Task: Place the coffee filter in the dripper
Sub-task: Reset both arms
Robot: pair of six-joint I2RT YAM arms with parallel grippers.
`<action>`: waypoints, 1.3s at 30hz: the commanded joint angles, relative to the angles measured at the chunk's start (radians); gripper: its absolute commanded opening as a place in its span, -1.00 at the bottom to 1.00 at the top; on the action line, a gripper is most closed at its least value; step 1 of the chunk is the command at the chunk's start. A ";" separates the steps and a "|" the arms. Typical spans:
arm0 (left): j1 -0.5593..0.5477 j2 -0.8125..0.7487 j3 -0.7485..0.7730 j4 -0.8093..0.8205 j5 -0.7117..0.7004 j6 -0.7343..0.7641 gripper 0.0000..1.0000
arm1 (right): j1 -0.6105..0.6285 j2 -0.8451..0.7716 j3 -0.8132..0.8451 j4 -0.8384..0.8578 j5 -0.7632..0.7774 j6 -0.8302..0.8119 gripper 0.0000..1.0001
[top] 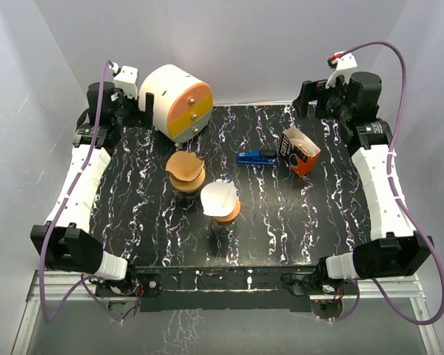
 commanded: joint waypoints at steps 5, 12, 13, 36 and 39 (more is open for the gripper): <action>0.002 -0.165 0.020 -0.062 0.032 0.031 0.97 | -0.039 -0.124 -0.038 0.087 -0.005 0.006 0.97; 0.004 -0.274 -0.032 -0.068 0.063 0.037 0.97 | -0.062 -0.242 -0.097 0.071 -0.029 -0.012 0.97; 0.003 -0.293 -0.051 -0.064 0.067 0.037 0.97 | -0.063 -0.261 -0.100 0.062 -0.031 -0.015 0.97; 0.108 -0.459 -0.191 -0.052 0.261 -0.048 0.97 | -0.086 -0.443 -0.228 0.024 -0.112 -0.063 0.97; 0.108 -0.466 -0.192 -0.063 0.248 -0.047 0.97 | -0.092 -0.451 -0.232 0.020 -0.115 -0.063 0.97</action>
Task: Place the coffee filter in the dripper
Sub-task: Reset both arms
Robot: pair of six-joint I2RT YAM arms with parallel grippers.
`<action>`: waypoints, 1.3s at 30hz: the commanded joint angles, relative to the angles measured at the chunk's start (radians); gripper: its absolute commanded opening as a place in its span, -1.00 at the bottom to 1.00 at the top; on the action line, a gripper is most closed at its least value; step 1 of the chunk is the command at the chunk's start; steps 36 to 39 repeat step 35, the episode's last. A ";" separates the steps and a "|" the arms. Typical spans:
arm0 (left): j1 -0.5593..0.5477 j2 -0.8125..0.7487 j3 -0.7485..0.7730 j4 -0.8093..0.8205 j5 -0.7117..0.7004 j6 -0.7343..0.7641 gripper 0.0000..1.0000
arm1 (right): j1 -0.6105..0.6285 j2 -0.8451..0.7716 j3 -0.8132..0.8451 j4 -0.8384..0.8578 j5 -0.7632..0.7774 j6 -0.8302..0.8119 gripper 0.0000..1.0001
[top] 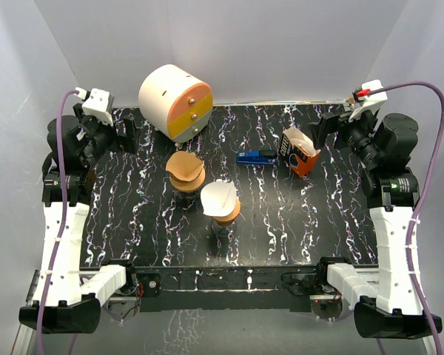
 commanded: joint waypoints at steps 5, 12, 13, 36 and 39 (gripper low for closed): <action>0.013 -0.052 -0.022 -0.013 0.009 -0.013 0.97 | -0.018 -0.030 -0.011 0.032 -0.032 -0.010 0.97; 0.021 -0.068 -0.045 -0.012 0.031 -0.019 0.97 | -0.023 -0.047 -0.034 0.035 -0.048 -0.002 0.97; 0.021 -0.067 -0.045 -0.012 0.034 -0.019 0.97 | -0.024 -0.048 -0.035 0.035 -0.047 -0.002 0.97; 0.026 -0.068 -0.077 0.000 0.067 -0.025 0.97 | -0.045 -0.045 -0.059 0.043 -0.094 0.007 0.97; 0.026 -0.068 -0.077 0.000 0.067 -0.025 0.97 | -0.045 -0.045 -0.059 0.043 -0.094 0.007 0.97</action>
